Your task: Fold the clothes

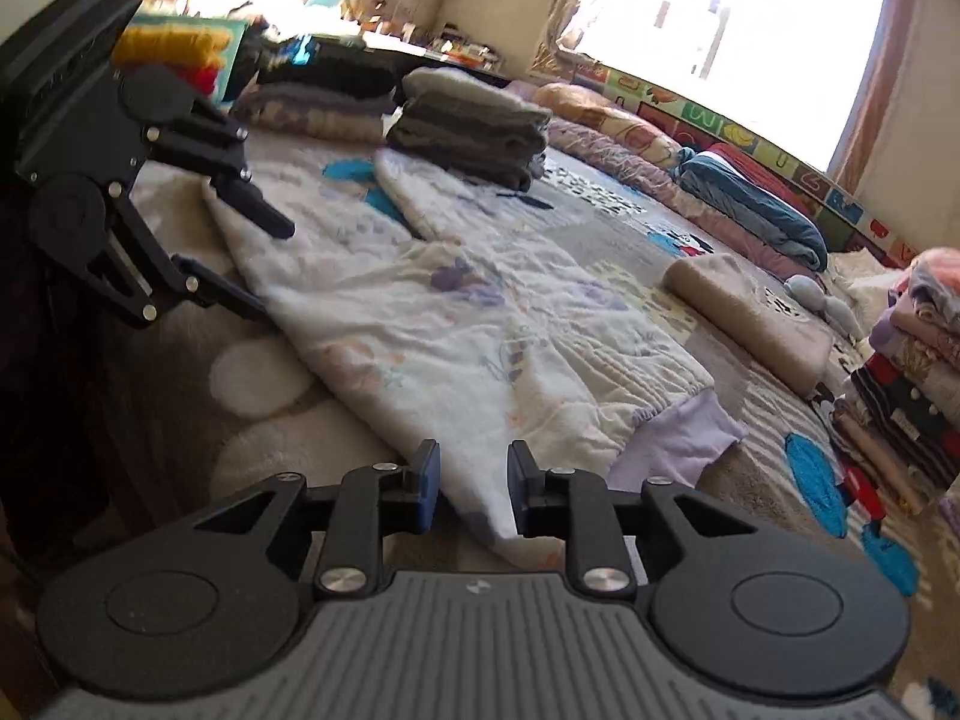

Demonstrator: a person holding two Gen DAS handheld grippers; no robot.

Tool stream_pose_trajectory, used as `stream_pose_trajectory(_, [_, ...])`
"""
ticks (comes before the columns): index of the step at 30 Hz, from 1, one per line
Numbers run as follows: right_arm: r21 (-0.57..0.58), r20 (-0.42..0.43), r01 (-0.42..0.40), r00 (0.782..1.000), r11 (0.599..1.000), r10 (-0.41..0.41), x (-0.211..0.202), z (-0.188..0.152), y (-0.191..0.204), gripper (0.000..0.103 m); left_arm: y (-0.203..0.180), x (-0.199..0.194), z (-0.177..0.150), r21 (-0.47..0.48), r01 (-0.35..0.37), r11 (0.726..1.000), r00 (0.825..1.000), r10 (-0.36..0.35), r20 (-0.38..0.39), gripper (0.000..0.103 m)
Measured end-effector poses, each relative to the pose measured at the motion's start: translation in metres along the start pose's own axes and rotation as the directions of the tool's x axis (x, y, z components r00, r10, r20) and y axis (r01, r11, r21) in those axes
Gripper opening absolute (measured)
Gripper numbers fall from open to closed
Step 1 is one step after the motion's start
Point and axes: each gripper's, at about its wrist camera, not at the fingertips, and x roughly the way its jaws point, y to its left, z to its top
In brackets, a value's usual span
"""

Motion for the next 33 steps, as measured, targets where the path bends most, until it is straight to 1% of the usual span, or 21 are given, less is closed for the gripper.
stream_pose_trajectory(1, [0.059, 0.028, -0.004, 1.0, 0.998, 0.003, 0.001, 0.005, -0.007, 0.025, 0.011, 0.004, 0.005, -0.127, -0.003, 0.992, 1.0, 0.005, 0.017, 0.05])
stream_pose_trajectory(3, [0.148, 0.07, -0.005, 0.998, 0.989, -0.006, 0.011, 0.012, -0.016, 0.028, 0.028, 0.017, 0.002, -0.309, -0.044, 0.95, 0.999, 0.048, 0.007, 0.05])
stream_pose_trajectory(5, [0.23, 0.098, -0.013, 0.995, 0.973, -0.01, 0.028, 0.018, -0.026, 0.029, 0.044, 0.032, -0.006, -0.456, -0.114, 0.882, 0.993, 0.105, -0.047, 0.05])
stream_pose_trajectory(6, [0.267, 0.102, -0.011, 0.995, 0.964, -0.016, 0.037, 0.019, -0.032, 0.031, 0.058, 0.039, -0.018, -0.525, -0.213, 0.824, 0.977, 0.165, -0.137, 0.048])
stream_pose_trajectory(7, [0.308, 0.091, -0.005, 0.996, 0.951, -0.024, 0.048, 0.018, -0.038, 0.035, 0.074, 0.042, -0.031, -0.575, -0.311, 0.757, 0.95, 0.227, -0.215, 0.028])
stream_pose_trajectory(8, [0.344, 0.055, 0.019, 0.998, 0.939, -0.04, 0.059, 0.014, -0.044, 0.044, 0.087, 0.039, -0.04, -0.613, -0.341, 0.712, 0.94, 0.249, -0.234, 0.006])
stream_pose_trajectory(10, [0.395, -0.044, 0.076, 0.997, 0.915, -0.064, 0.078, -0.001, -0.058, 0.046, 0.108, 0.024, -0.048, -0.67, -0.364, 0.647, 0.931, 0.277, -0.238, 0.005])
stream_pose_trajectory(12, [0.441, -0.048, 0.063, 0.998, 0.895, -0.046, 0.082, -0.01, -0.07, 0.042, 0.107, 0.007, -0.045, -0.66, -0.415, 0.627, 0.903, 0.376, -0.21, 0.012])
stream_pose_trajectory(13, [0.444, -0.037, 0.063, 0.998, 0.894, -0.051, 0.078, -0.009, -0.073, 0.042, 0.107, 0.001, -0.045, -0.675, -0.387, 0.628, 0.91, 0.377, -0.171, 0.017])
stream_pose_trajectory(15, [0.425, 0.022, 0.058, 0.997, 0.903, -0.075, 0.073, -0.005, -0.071, 0.044, 0.107, 0.001, -0.047, -0.704, -0.291, 0.648, 0.946, 0.306, -0.109, 0.021])
stream_pose_trajectory(17, [0.399, 0.081, 0.037, 0.994, 0.916, -0.075, 0.075, 0.0, -0.068, 0.044, 0.102, 0.011, -0.044, -0.685, -0.277, 0.674, 0.954, 0.279, -0.112, 0.029])
stream_pose_trajectory(18, [0.384, 0.092, 0.034, 0.993, 0.923, -0.075, 0.079, 0.003, -0.067, 0.045, 0.105, 0.017, -0.047, -0.689, -0.288, 0.665, 0.952, 0.273, -0.135, 0.036])
stream_pose_trajectory(19, [0.372, 0.066, 0.054, 0.994, 0.927, -0.084, 0.087, 0.005, -0.066, 0.045, 0.113, 0.025, -0.053, -0.707, -0.319, 0.631, 0.944, 0.275, -0.181, 0.033])
stream_pose_trajectory(21, [0.38, -0.041, 0.102, 0.995, 0.919, -0.094, 0.105, 0.0, -0.069, 0.044, 0.13, 0.028, -0.063, -0.767, -0.326, 0.553, 0.94, 0.273, -0.203, 0.018])
stream_pose_trajectory(22, [0.396, -0.051, 0.097, 0.995, 0.913, -0.084, 0.107, -0.003, -0.072, 0.044, 0.137, 0.024, -0.067, -0.793, -0.322, 0.517, 0.941, 0.269, -0.206, 0.011])
stream_pose_trajectory(23, [0.405, -0.048, 0.095, 0.995, 0.91, -0.082, 0.105, -0.004, -0.074, 0.04, 0.141, 0.02, -0.07, -0.809, -0.315, 0.497, 0.942, 0.268, -0.202, 0.011])
stream_pose_trajectory(26, [0.407, -0.04, 0.092, 0.996, 0.909, -0.083, 0.099, -0.008, -0.077, 0.039, 0.149, 0.011, -0.077, -0.834, -0.29, 0.469, 0.948, 0.263, -0.182, 0.011])
stream_pose_trajectory(30, [0.424, -0.03, 0.096, 0.995, 0.9, -0.092, 0.085, -0.016, -0.079, 0.039, 0.154, -0.002, -0.08, -0.848, -0.294, 0.442, 0.943, 0.279, -0.182, 0.011])
stream_pose_trajectory(31, [0.416, -0.04, 0.12, 0.993, 0.901, -0.114, 0.081, -0.017, -0.078, 0.041, 0.155, -0.007, -0.08, -0.852, -0.293, 0.434, 0.942, 0.281, -0.181, 0.011])
stream_pose_trajectory(32, [0.411, -0.051, 0.145, 0.989, 0.9, -0.136, 0.076, -0.019, -0.078, 0.051, 0.157, -0.011, -0.079, -0.856, -0.291, 0.426, 0.942, 0.283, -0.179, 0.011])
stream_pose_trajectory(33, [0.415, -0.054, 0.156, 0.988, 0.896, -0.147, 0.071, -0.022, -0.079, 0.055, 0.157, -0.017, -0.078, -0.858, -0.289, 0.424, 0.942, 0.288, -0.175, 0.015])
